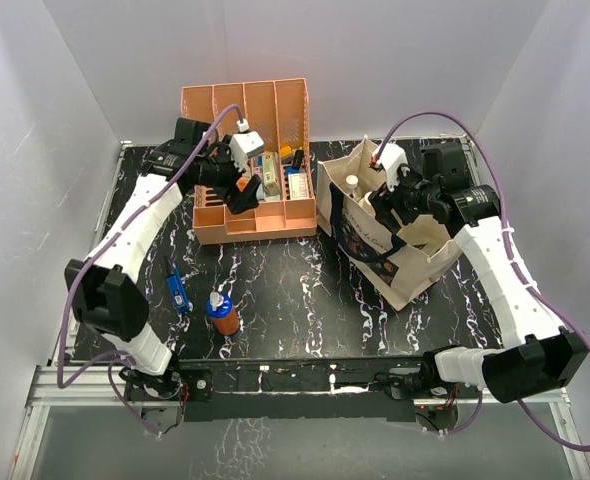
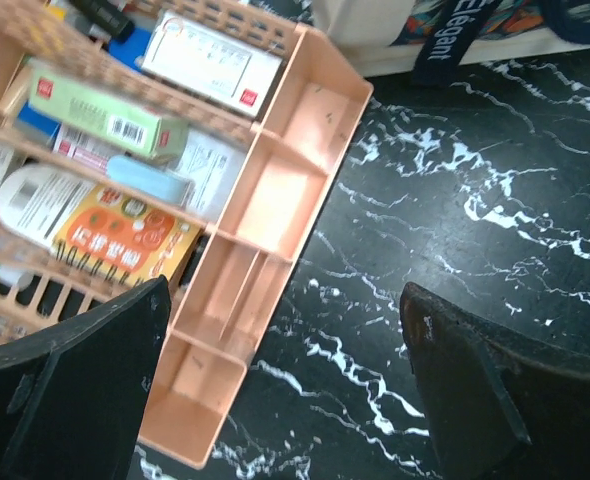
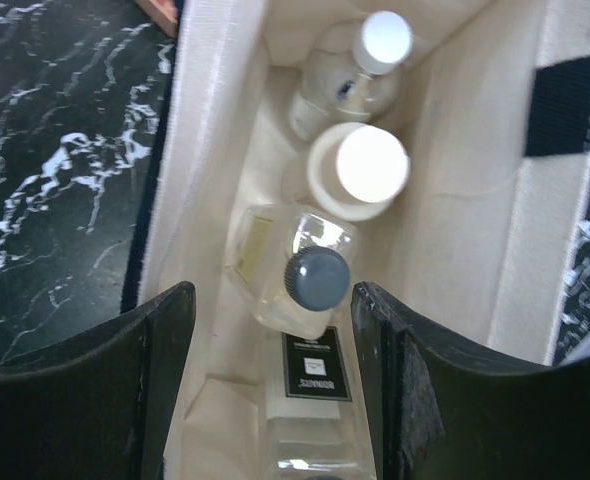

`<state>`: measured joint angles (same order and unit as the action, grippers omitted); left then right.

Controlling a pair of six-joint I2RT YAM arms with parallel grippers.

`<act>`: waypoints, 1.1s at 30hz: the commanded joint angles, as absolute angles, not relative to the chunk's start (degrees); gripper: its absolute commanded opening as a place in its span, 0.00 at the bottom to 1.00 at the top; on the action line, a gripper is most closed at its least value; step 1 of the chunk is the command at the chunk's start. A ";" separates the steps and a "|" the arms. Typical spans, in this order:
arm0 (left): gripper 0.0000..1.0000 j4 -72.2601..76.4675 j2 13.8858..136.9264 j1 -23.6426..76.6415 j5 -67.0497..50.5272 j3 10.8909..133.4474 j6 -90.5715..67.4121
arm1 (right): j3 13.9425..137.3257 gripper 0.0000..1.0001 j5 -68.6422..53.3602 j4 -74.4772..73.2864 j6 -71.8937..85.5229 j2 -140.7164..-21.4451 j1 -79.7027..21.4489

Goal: Place the personal care products into the canvas bag
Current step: Adjust the care product in the canvas bag.

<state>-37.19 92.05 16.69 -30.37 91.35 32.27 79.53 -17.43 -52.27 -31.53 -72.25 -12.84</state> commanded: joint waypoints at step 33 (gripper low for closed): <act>0.92 -28.53 103.17 40.67 -50.06 104.40 47.64 | 66.55 0.47 -49.46 -44.62 -6.67 -66.72 -12.30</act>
<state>-29.15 102.91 39.24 -49.25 103.48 44.47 67.44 -47.03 -47.44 -9.21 -69.65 -12.25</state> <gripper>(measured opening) 0.914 0.489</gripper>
